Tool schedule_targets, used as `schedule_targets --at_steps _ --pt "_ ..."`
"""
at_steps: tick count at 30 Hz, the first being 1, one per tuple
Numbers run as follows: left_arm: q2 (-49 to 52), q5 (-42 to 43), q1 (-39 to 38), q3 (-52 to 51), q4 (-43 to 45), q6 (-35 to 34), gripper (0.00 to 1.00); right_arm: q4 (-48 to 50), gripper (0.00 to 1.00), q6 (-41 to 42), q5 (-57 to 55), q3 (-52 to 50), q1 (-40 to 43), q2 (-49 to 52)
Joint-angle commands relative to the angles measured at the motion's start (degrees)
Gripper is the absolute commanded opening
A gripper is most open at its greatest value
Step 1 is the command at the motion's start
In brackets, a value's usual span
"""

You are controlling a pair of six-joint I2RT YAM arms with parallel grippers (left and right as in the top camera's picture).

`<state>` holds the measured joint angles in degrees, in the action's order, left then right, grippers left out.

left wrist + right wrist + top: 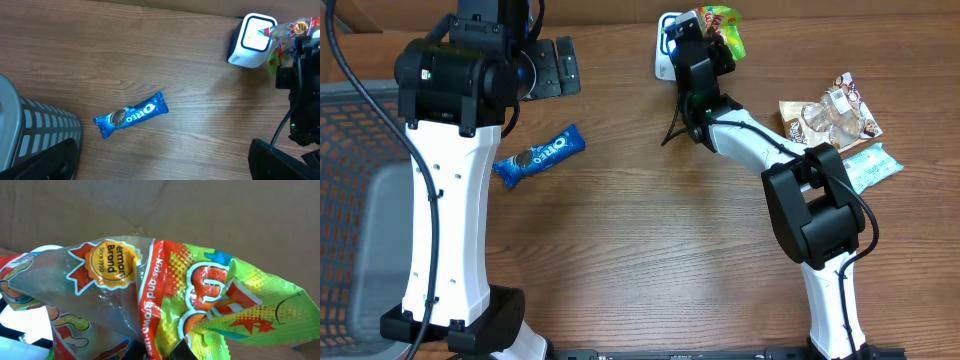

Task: Scan the item barcode
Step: 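Hold the candy packet's barcode in front of the scanner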

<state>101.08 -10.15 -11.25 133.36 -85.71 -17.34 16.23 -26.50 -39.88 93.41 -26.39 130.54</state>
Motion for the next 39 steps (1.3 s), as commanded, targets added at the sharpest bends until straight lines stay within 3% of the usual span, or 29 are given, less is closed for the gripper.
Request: schedule_targets --at_steps 1,7,39 --pt "0.07 -0.76 -0.02 -0.11 0.26 1.07 1.00 1.88 0.04 -3.34 -0.50 1.27 -0.39 0.02" --pt "0.07 -0.76 -0.02 -0.09 0.24 1.07 1.00 6.03 0.04 -8.63 1.03 1.27 0.11 1.44" --pt "0.07 -0.76 -0.02 -0.09 0.24 1.07 1.00 6.56 0.04 -9.75 12.83 1.27 4.76 1.51"
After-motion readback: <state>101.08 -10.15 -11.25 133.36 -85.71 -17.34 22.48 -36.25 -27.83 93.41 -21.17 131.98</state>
